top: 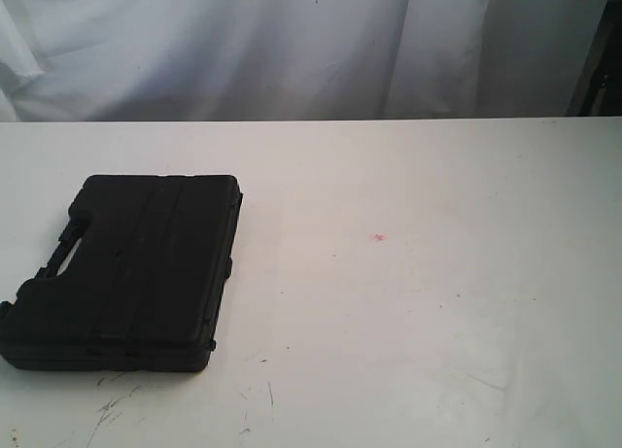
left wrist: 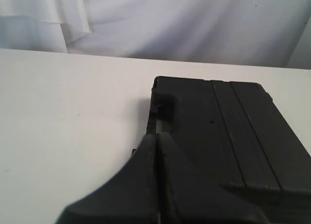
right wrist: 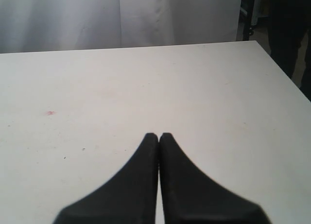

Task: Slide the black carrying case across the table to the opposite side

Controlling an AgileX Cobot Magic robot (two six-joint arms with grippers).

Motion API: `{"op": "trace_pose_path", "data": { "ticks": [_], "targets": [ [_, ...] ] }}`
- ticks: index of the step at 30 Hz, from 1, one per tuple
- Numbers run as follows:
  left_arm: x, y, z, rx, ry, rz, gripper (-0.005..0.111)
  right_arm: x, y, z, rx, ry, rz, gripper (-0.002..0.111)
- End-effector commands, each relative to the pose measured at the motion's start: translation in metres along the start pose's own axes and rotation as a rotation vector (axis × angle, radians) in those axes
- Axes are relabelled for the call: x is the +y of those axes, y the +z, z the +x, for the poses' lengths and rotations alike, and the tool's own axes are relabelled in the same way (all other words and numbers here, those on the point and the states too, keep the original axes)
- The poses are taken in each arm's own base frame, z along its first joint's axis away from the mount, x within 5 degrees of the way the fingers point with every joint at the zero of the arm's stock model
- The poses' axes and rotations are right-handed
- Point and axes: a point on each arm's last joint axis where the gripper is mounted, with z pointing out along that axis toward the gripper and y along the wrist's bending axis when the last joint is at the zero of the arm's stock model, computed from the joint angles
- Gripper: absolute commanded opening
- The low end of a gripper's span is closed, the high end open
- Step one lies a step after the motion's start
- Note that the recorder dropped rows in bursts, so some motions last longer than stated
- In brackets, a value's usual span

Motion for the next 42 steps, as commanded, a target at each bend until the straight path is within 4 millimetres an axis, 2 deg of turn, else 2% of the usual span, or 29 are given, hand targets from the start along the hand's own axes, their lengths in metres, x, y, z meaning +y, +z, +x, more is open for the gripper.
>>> {"op": "trace_pose_path", "data": {
  "ticks": [1,42],
  "targets": [
    [-0.0001,0.0001,0.0047,0.037,-0.016,0.001,0.0,-0.0006,0.0,0.0008,-0.002,-0.001,0.009,0.0],
    [-0.0006,0.0001,0.0044,0.034,-0.027,0.007,0.0,-0.0006,0.0,0.0008,-0.002,-0.001,0.009,0.0]
  ]
}}
